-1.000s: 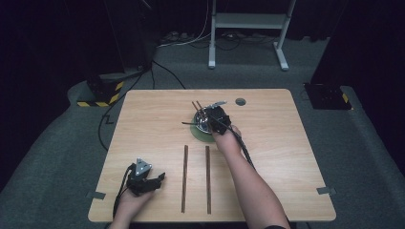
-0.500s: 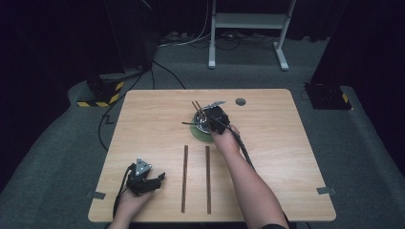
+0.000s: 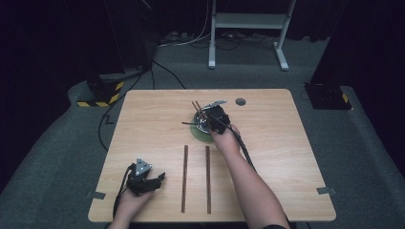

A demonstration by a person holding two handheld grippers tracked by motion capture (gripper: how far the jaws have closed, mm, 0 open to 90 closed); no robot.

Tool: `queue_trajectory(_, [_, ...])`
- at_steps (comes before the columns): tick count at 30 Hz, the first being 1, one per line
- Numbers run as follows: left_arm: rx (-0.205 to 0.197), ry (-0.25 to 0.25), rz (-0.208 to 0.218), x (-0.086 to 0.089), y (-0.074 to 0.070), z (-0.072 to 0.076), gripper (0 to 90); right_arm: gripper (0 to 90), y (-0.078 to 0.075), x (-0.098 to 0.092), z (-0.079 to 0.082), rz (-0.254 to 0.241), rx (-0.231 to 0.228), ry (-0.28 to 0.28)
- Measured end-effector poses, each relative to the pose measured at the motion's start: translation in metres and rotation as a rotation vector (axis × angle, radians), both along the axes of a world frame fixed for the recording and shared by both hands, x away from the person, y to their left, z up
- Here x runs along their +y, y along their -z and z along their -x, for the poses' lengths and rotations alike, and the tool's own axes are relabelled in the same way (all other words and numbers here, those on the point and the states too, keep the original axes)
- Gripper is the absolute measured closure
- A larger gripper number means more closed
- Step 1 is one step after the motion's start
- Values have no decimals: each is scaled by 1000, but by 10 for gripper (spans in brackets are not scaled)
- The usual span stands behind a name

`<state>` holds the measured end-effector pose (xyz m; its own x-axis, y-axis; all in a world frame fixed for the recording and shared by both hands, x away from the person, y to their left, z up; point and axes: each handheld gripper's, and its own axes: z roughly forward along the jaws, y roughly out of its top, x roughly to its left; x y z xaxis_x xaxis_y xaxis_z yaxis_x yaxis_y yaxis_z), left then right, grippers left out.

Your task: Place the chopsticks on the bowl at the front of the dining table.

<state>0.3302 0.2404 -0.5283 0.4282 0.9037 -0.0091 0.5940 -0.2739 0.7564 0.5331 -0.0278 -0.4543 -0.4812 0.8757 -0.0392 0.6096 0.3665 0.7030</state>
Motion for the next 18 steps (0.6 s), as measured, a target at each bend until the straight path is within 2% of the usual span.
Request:
queue_trajectory(6, [3,6,0,0,0,0,323,790,-3,-12,15,12,-28,-8])
queue_trajectory(12, [-1,-2,-2,0,0,0,339,779,5,-37,39,30,-116,-23])
queue_trajectory(18, [-13,4,3,-1,0,3,410,799,21,-69,68,-67,-173,2])
